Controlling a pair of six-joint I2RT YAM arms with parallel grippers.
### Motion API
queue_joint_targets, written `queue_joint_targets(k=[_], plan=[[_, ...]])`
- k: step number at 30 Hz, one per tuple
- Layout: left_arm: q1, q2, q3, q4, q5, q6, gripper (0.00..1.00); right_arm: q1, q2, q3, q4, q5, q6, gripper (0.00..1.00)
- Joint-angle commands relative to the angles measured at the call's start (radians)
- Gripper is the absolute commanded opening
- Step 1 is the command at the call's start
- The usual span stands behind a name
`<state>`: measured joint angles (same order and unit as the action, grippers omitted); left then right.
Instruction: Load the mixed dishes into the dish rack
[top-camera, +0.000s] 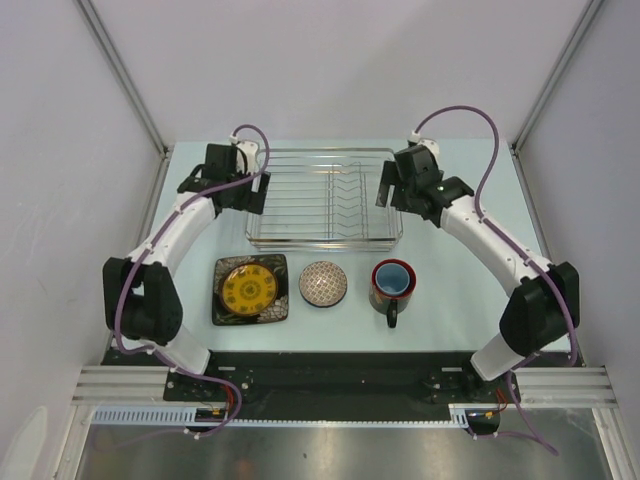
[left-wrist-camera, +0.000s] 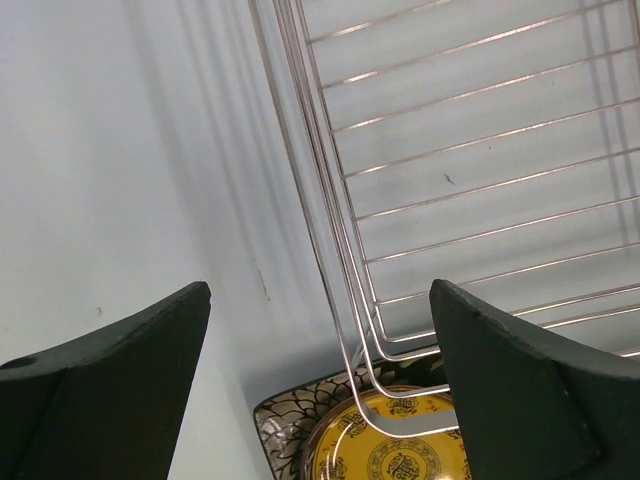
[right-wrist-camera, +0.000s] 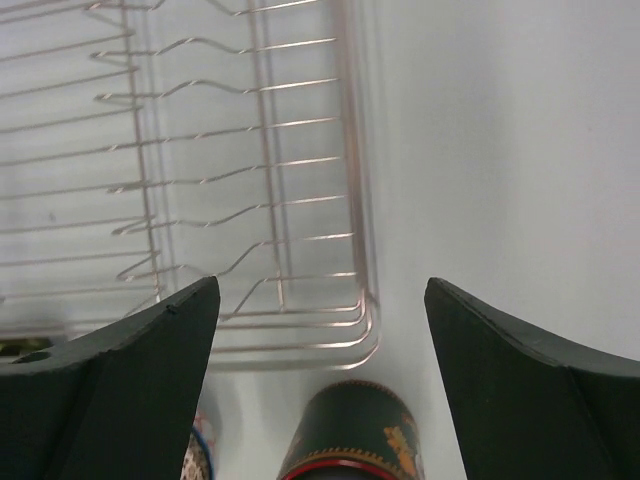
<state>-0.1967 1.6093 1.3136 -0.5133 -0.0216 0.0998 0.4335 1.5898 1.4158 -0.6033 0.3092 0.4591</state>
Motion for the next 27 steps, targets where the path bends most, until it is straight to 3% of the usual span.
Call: queue_joint_targets(k=[1,5,11,16,27], plan=[[0.017,-0.051,0.098,-0.072,-0.002,0.032,0.97,0.129,-0.07,0.04,-0.056,0.028,-0.025,0.88],[-0.007,-0.112,0.093,-0.139,0.121,0.073,0.92,0.255,-0.053,0.046,-0.156,0.088,-0.004,0.77],[-0.108,-0.215,-0.077,-0.143,0.121,0.164,0.91,0.417,0.013,0.014,-0.104,0.047,-0.066,0.68],[-0.155,-0.264,-0.129,-0.172,0.134,0.19,0.9,0.432,0.084,0.009,-0.073,-0.125,-0.086,0.65],[-0.368,-0.345,-0.255,-0.156,0.08,0.176,0.9,0.432,0.121,-0.087,-0.019,-0.194,-0.068,0.6]])
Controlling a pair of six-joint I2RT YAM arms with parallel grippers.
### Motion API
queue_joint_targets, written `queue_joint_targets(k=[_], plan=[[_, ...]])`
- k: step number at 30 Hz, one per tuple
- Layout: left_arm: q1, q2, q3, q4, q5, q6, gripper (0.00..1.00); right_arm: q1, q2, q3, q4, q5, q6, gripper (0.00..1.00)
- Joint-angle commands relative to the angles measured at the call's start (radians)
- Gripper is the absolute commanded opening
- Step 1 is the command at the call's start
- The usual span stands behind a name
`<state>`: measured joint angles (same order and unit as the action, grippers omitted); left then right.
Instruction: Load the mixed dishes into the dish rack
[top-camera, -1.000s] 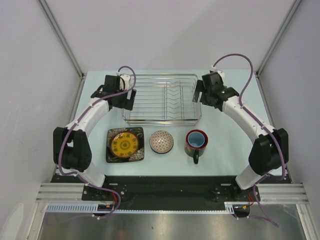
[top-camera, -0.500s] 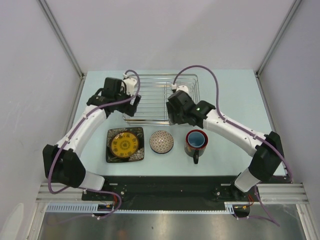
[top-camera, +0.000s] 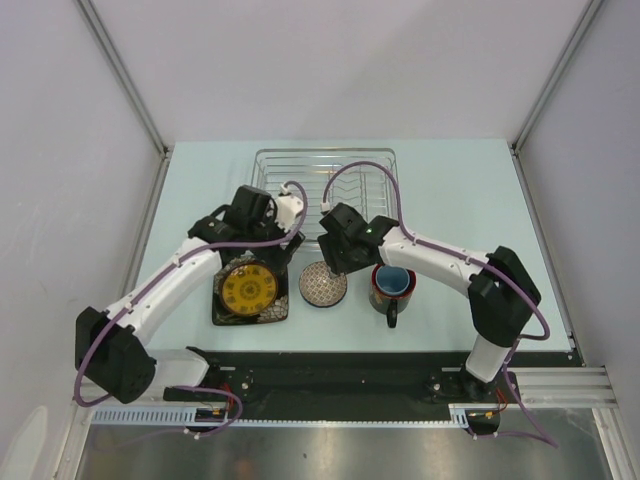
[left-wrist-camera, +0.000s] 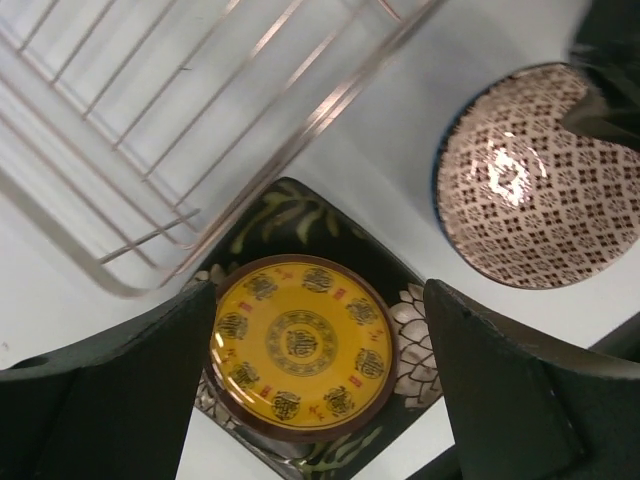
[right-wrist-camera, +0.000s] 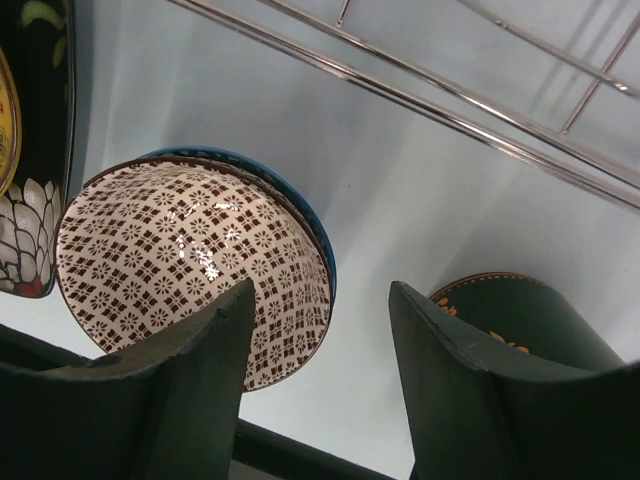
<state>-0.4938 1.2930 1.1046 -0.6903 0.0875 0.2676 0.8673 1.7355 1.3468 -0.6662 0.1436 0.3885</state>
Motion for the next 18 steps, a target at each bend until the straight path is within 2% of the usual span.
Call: queue_joint_targets(k=[1,9,18], plan=[[-0.078,-0.031,-0.051,0.029,-0.034,0.005,0.9,-0.002,-0.031,-0.024,0.045,-0.033,0.004,0.59],[-0.084,-0.04,-0.084,0.061,-0.084,-0.004,0.9,-0.001,-0.056,-0.077,0.073,-0.056,0.0,0.46],[-0.084,-0.058,-0.169,0.136,-0.169,0.019,0.9,0.001,-0.056,-0.089,0.091,-0.075,0.013,0.39]])
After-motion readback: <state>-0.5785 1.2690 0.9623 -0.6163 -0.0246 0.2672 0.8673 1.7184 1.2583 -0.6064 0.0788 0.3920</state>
